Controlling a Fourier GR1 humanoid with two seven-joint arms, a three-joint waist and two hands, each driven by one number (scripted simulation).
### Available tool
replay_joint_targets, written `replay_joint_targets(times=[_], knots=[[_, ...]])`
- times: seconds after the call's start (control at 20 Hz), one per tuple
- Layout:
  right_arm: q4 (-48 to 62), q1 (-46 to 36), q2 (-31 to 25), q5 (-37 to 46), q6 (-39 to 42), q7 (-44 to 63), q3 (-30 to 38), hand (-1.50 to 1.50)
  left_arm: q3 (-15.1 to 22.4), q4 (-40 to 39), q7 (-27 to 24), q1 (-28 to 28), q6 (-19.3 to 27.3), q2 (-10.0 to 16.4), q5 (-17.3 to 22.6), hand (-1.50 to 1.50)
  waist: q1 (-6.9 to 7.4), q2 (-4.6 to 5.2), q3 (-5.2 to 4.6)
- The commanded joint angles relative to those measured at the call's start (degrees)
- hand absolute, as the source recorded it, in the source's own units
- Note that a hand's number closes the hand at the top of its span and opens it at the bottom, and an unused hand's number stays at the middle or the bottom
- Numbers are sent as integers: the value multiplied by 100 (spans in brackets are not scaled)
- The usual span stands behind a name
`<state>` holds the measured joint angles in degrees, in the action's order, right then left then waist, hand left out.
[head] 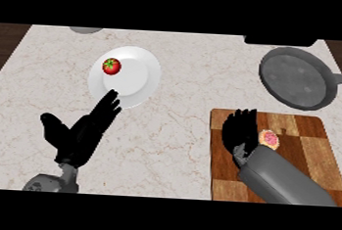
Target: Pick the cupcake from the cutting board and place it in the pan
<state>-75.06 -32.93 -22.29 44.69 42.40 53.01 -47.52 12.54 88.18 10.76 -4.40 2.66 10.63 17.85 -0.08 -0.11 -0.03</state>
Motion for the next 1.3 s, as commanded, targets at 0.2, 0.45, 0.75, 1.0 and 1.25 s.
replay_joint_targets(times=[0.2,0.45,0.75,1.0,1.25], knots=[[-260,365,37,712,479,263,334,-150,-145,402,251,300,-150,95,-40,0,19,0,2],[-49,326,-220,1154,420,-352,663,-150,-66,122,115,172,-106,-211,-262,0,15,8,2],[-79,687,-512,1627,-162,-1060,842,150,-219,368,8,461,-337,-132,-275,0,22,3,2],[162,484,-617,2241,-490,-1851,342,150,-452,22,248,-60,-429,-137,-183,0,25,13,2],[807,412,-685,2817,-1047,-2385,413,150,-593,79,414,-136,-380,-177,-222,0,28,16,3]])
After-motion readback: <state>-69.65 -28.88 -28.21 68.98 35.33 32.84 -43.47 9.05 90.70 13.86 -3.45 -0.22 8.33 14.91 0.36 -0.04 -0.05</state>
